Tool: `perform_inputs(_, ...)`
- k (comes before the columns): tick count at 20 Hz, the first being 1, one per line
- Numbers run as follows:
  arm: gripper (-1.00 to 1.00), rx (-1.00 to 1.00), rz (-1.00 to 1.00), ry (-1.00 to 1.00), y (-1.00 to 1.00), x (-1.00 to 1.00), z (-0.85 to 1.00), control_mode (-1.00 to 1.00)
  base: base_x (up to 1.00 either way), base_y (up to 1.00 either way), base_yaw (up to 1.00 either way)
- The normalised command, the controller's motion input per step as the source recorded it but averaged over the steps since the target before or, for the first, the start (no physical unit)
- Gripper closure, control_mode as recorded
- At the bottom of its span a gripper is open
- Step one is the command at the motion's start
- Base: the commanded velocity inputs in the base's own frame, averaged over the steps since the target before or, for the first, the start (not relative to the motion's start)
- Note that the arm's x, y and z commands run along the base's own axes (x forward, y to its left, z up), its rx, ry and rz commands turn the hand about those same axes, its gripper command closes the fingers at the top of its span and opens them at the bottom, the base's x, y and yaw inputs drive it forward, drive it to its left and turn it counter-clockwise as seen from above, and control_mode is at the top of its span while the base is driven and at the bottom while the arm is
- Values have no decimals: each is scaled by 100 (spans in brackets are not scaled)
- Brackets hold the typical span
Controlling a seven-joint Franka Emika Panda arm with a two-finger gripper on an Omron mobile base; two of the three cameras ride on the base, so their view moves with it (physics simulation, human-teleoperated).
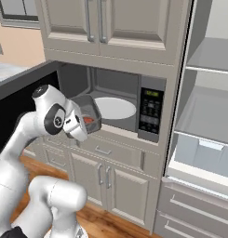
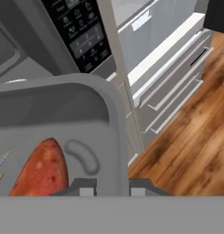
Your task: Place the tupperware containing the fish and sweet potato meal in the microwave. Close the microwave door and press the start button to reheat the meal.
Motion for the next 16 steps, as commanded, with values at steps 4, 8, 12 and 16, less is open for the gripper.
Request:
perform_inputs(4, 100, -2, 0, 0, -9, 74, -18, -100, 0, 0, 0)
perform_inputs(8, 100, -3, 0, 0, -3, 69, -7, -100, 0, 0, 0)
perform_inputs(12, 100, -1, 0, 0, -2, 72, 0, -100, 0, 0, 0)
perform_inputs(16, 100, 0, 0, 0, -1, 69, 0, -100, 0, 0, 0)
